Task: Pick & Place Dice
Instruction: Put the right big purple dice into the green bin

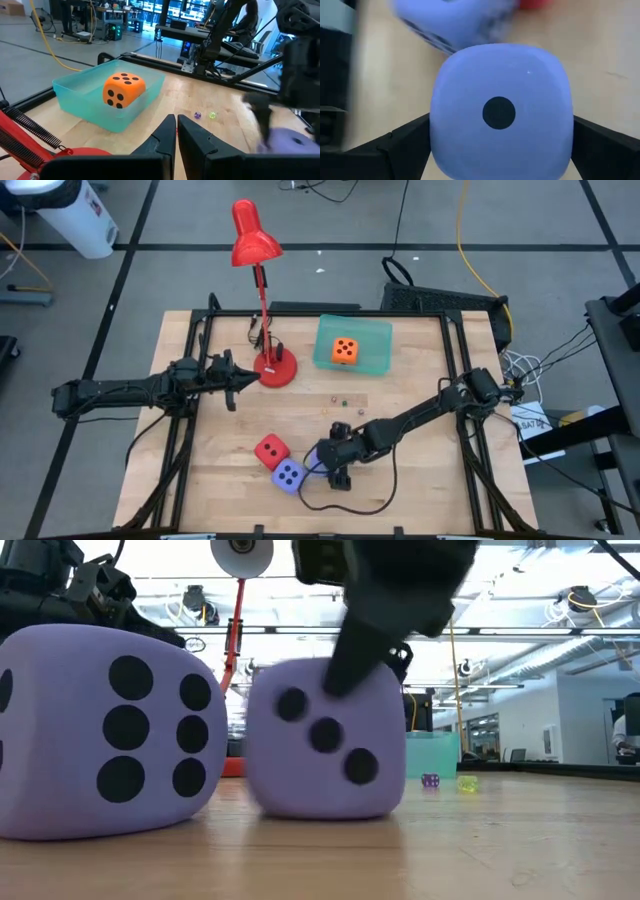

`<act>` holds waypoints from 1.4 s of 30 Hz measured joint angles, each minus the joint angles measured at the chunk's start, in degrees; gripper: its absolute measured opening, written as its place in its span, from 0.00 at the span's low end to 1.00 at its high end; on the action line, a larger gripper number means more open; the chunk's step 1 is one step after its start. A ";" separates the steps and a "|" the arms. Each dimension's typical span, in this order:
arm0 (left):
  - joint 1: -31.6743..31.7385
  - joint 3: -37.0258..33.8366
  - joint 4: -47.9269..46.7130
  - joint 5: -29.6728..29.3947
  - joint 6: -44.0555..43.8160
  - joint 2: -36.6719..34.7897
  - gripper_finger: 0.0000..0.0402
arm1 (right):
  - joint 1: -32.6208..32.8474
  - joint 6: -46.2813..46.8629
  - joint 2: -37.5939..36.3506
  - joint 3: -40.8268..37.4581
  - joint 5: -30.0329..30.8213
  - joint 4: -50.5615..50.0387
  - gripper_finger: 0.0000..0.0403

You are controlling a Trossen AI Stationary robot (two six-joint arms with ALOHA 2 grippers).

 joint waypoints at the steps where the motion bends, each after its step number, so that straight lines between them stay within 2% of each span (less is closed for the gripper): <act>1: 0.01 0.00 -0.01 0.00 -0.04 0.01 0.06 | -0.08 -0.32 -0.93 -0.06 0.71 -0.82 0.98; 5: 0.00 0.00 -0.01 -0.02 -0.21 0.01 0.06 | -0.13 -2.44 -5.87 0.16 4.51 -5.40 0.98; 11: 0.02 0.00 0.01 0.14 -3.38 0.02 0.06 | -1.63 -6.10 -14.17 0.16 14.61 -14.95 0.98; 15: -0.38 0.00 0.91 2.56 -5.53 0.37 0.06 | -4.48 -8.23 -19.69 0.25 20.91 -23.76 0.98; 19: -2.25 0.36 4.94 3.39 -8.21 2.40 0.06 | -9.55 -13.43 -24.57 -1.00 22.74 -27.69 0.98; 21: -3.47 2.03 5.57 1.87 -8.11 4.80 0.06 | -12.99 -16.60 -27.13 -3.24 22.64 -26.94 0.98; 24: -4.50 6.14 5.59 -2.12 -7.46 10.28 0.02 | -18.48 -21.65 -29.92 -7.76 22.25 -25.06 0.98; 30: -3.94 18.22 5.46 -2.80 -1.24 25.77 0.01 | -27.68 -29.50 -33.27 -16.47 19.32 -15.84 0.98; 36: -0.93 31.11 5.65 -2.50 5.04 41.97 0.01 | -31.84 -34.83 -33.35 -22.29 19.32 -4.81 0.98; 42: 2.39 42.58 6.79 2.01 5.38 56.57 0.01 | -33.77 -36.47 -33.31 -25.06 16.24 2.37 0.98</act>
